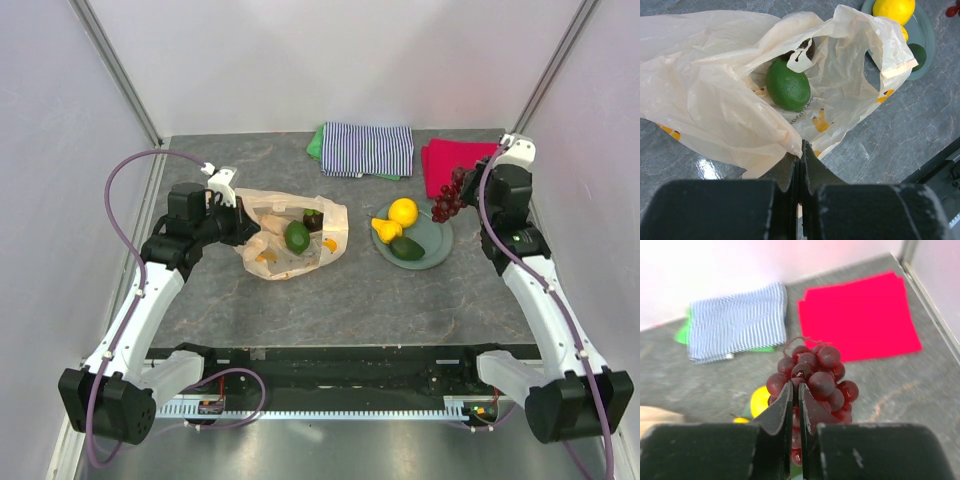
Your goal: Place the fruits into the plastic bag
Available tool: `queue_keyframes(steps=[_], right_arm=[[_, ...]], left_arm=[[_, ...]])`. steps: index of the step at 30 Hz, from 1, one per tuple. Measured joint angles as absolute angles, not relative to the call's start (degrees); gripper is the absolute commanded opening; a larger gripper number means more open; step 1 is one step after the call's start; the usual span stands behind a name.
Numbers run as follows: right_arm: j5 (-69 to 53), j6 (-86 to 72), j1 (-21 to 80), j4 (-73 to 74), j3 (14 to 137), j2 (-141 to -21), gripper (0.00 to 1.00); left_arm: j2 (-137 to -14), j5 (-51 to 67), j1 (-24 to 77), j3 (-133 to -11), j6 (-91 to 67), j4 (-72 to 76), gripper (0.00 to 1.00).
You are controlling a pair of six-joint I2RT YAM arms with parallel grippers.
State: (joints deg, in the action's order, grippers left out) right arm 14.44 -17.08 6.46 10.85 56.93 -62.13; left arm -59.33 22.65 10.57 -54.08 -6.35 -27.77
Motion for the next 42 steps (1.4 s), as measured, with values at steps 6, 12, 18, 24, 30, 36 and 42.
queue_keyframes(steps=[6, 12, 18, 24, 30, 36, 42], right_arm=[[3.44, -17.06, 6.66, 7.01, 56.93, -57.43, 0.0], [-10.0, -18.44, 15.35, -1.17, 56.93, -58.46, 0.0], [-20.88, -18.44, 29.47, -13.04, 57.14, -62.43, 0.0], [-25.67, -18.57, 37.52, -18.46, 59.68, -72.86, 0.0], [-25.45, -17.69, 42.35, -18.11, 61.43, -81.12, 0.0], [-24.69, -17.17, 44.29, -18.0, 63.77, -84.73, 0.0], [-21.19, -16.53, 44.88, -17.98, 66.63, -88.38, 0.0]], left_arm=[[-59.33, 22.72, 10.57, -54.08, -6.37, -27.77, 0.02], [-59.31, 22.85, 10.57, -54.08, -6.37, -27.77, 0.01], [-58.98, 22.83, 10.57, -54.04, -6.37, -27.77, 0.01], [-58.65, 22.83, 10.57, -54.02, -6.37, -27.77, 0.01], [-58.65, 22.83, 10.57, -54.02, -6.37, -27.77, 0.02], [-58.65, 22.81, 10.57, -54.02, -6.37, -27.77, 0.02], [-58.65, 22.83, 10.57, -54.02, -6.37, -27.77, 0.02]])
